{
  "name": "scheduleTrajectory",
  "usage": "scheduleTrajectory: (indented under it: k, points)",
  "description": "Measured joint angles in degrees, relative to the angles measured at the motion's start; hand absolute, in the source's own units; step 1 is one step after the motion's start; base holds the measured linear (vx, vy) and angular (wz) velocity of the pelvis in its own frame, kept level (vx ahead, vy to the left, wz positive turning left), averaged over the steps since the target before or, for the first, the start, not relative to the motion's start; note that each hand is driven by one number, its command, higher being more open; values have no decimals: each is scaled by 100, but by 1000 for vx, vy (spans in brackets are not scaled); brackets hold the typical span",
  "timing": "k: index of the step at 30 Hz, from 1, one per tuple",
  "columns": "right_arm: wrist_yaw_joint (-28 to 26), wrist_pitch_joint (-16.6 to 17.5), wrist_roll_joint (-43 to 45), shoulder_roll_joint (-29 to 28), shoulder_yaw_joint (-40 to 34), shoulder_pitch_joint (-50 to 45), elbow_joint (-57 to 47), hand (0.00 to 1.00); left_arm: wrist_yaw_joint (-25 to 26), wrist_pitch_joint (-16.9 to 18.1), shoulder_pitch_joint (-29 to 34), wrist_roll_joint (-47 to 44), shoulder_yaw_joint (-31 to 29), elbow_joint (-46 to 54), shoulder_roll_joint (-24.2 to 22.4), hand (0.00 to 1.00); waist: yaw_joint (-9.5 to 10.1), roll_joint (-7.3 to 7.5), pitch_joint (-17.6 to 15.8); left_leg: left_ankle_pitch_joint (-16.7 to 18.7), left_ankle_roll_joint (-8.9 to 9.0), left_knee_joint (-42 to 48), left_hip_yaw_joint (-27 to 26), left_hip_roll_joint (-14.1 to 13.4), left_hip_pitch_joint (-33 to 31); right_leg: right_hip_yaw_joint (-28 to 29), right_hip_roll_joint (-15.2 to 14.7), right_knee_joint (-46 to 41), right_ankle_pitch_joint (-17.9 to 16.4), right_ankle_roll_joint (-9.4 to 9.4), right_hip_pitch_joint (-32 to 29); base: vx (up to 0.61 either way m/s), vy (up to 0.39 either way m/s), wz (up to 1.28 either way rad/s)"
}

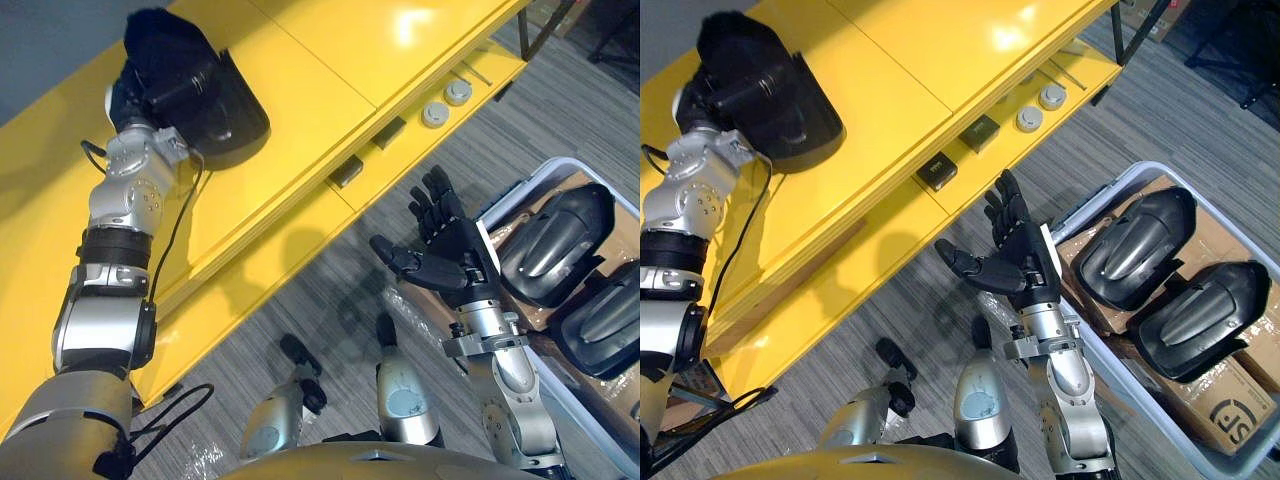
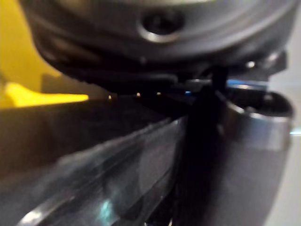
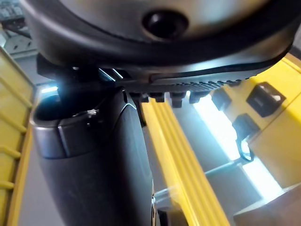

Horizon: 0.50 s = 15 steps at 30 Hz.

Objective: Walk over and take three plastic housings, then place them on the shelf

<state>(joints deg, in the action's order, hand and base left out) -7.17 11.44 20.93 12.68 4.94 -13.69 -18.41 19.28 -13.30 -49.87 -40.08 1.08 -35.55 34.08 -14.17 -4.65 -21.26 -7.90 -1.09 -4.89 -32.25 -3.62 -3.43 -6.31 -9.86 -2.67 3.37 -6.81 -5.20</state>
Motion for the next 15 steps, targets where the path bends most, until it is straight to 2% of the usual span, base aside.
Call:
scheduleTrajectory:
  k: [2,4,9,15]
  points:
    - [7,-33,-1,3,30,-27,1,100,29,-73,155,16,23,-108,-45,100,0,-82,182,16,24,-1,23,-6,8,-55,0,33,-3,2,36,32,-8,4]
    - [33,-82,-16,4,32,-29,9,100,115,-96,230,16,35,-198,-71,100,-4,-96,297,11,25,-1,38,-15,10,-96,0,79,-1,0,66,18,-5,4]
    - [78,-93,-23,5,71,-108,20,100,635,-406,272,41,18,-331,-124,100,-13,-64,507,7,28,-2,49,-24,32,-107,-1,87,-1,2,98,3,0,1]
    - [143,-173,-21,19,229,-127,29,100,1161,-588,275,462,-110,-605,-251,100,-20,-27,644,16,54,-19,45,-44,91,-105,5,106,-7,12,164,0,0,0]
